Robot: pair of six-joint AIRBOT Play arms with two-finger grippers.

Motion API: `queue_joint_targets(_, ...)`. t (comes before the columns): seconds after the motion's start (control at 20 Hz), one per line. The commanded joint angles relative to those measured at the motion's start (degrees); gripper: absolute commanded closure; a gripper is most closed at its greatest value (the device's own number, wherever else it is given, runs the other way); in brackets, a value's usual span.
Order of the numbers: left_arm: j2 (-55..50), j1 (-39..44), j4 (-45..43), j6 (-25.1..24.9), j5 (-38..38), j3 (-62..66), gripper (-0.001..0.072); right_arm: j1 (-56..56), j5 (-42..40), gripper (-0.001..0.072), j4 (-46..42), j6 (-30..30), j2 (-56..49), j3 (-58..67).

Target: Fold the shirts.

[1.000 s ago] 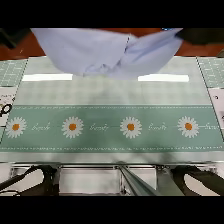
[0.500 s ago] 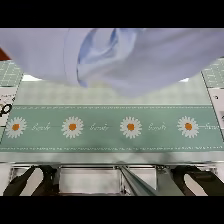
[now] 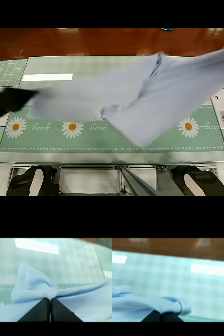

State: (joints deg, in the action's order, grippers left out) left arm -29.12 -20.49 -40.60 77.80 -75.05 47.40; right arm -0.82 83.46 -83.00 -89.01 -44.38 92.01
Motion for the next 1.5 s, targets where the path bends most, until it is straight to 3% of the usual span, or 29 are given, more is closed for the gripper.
queue_joint_targets(0.0, -2.4, 8.3, -0.3, 0.7, 11.0, -19.1, 0.0688, 0.0, -5.5, 0.0690, 3.8, 1.3, -5.9, -8.9)
queue_joint_targets(0.3, -23.7, 14.4, 2.6, 0.7, 32.8, -16.4, 0.0688, 0.0, -15.1, 0.0690, 13.2, 4.9, -30.1, -7.6)
queue_joint_targets(0.55, -40.2, 15.3, 9.3, -0.4, 37.1, -6.5, 0.0687, 0.0, -26.5, 0.0689, 22.5, 4.6, -43.6, -6.5)
queue_joint_targets(0.6, -43.2, 15.8, 9.4, -0.8, 36.7, -4.7, 0.0686, 0.0, -27.4, 0.0689, 24.7, 5.1, -45.7, -6.5)
queue_joint_targets(0.65, -45.8, 16.0, 9.4, -0.2, 35.9, -3.0, 0.0607, 0.1, -27.7, 0.0668, 26.5, 5.6, -47.4, -6.5)
queue_joint_targets(0.7, -47.7, 15.6, 9.4, 1.2, 34.3, -1.6, 0.0313, 0.1, -27.2, 0.0447, 27.1, 5.5, -48.8, -6.5)
queue_joint_targets(0.75, -49.1, 14.2, 9.2, 1.1, 31.3, 0.1, 0.0197, 0.3, -25.6, 0.0303, 26.6, 6.1, -49.4, -6.5)
queue_joint_targets(0.9, -49.0, 3.2, 6.2, -3.1, 16.9, 5.9, 0.0199, 5.8, -12.0, 0.0302, 17.7, 5.8, -47.3, -6.5)
queue_joint_targets(1.05, -42.7, -10.6, 4.1, -3.7, 9.1, 5.6, 0.0199, 14.6, -1.6, 0.0302, 6.4, 2.3, -42.2, -9.0)
queue_joint_targets(1.15, -38.2, -14.3, 4.2, -5.2, 2.0, 0.4, 0.0199, 20.0, -6.4, 0.0302, 9.7, 1.6, -36.0, -17.4)
queue_joint_targets(1.25, -33.7, -11.6, 4.7, -11.3, -5.4, -8.9, 0.0199, 22.2, -13.6, 0.0302, 16.7, 4.0, -29.3, -29.4)
queue_joint_targets(1.35, -28.0, -5.8, 5.3, -10.6, 1.4, -19.5, 0.0199, 22.1, -16.5, 0.0302, 20.9, 7.8, -24.3, -38.8)
queue_joint_targets(1.45, -25.9, -0.8, 5.3, -6.2, 8.8, -25.8, 0.0199, 22.1, -17.7, 0.0302, 22.5, 9.4, -20.6, -45.0)
